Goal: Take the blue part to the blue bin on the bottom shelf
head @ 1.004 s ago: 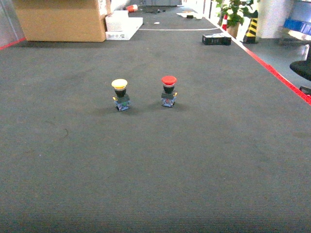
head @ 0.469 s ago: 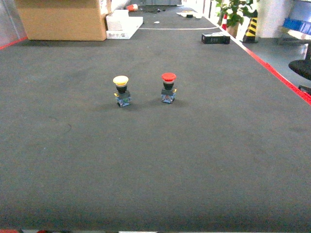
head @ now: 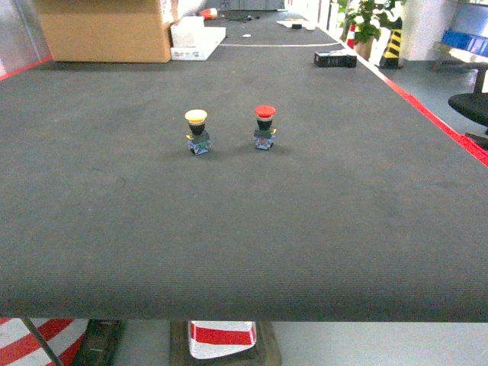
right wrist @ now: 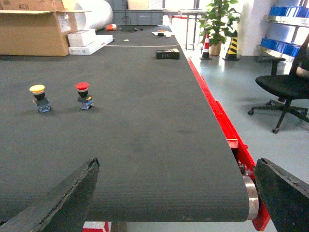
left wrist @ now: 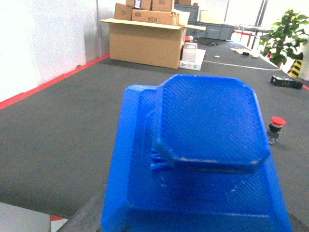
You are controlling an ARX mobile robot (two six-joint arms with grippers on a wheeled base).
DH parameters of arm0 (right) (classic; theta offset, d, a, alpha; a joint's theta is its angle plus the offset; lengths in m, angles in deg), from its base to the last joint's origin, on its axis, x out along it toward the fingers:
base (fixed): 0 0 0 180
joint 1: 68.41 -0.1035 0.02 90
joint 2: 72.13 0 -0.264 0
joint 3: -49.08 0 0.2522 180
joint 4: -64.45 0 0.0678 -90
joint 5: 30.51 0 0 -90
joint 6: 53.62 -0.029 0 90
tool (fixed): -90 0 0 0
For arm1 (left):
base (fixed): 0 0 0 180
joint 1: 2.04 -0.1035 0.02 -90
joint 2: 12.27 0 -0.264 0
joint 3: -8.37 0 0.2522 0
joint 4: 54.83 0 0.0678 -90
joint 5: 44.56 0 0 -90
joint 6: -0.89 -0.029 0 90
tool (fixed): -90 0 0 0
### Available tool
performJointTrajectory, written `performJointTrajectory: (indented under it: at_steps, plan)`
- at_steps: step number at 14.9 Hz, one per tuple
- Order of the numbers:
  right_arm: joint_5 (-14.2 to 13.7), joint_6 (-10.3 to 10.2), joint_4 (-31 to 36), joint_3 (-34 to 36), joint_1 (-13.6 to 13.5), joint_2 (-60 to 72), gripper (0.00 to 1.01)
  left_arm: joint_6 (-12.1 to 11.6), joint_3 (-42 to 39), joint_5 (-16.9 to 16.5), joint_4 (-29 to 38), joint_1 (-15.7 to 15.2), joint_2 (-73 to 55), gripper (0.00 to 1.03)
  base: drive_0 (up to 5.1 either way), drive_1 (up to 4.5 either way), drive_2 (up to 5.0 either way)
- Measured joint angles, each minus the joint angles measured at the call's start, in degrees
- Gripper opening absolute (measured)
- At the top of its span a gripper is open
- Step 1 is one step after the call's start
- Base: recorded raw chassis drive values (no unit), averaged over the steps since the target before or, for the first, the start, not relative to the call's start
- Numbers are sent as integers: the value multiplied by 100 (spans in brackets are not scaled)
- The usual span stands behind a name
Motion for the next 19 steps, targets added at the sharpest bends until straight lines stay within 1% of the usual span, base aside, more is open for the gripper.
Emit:
performJointTrajectory:
  at_steps: [3,19]
  plan:
    - [4,0,0,0,0,2,98,0,0,7,-9,-9,0,44,-79,-79,-79]
    - [2,2,-4,0,0,0,98,0,0,-2,-9,-4,0,44,-160,-160,-160]
